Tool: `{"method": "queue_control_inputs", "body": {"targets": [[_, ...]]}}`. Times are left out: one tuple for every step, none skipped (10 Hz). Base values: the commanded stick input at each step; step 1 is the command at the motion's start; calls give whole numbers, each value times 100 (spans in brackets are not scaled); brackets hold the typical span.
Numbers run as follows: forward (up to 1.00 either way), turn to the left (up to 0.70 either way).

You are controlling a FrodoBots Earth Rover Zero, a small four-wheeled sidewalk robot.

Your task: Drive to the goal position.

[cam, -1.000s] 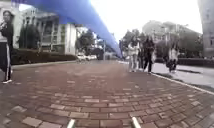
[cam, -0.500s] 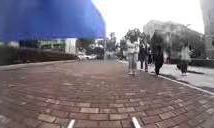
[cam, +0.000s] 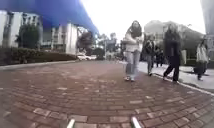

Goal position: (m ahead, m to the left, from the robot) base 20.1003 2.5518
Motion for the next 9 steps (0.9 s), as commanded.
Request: {"method": "queue_control_inputs", "body": {"targets": [[27, 0], [15, 0], [5, 0], [4, 0], [2, 0], [1, 0], [0, 0], [0, 0], [0, 0]]}}
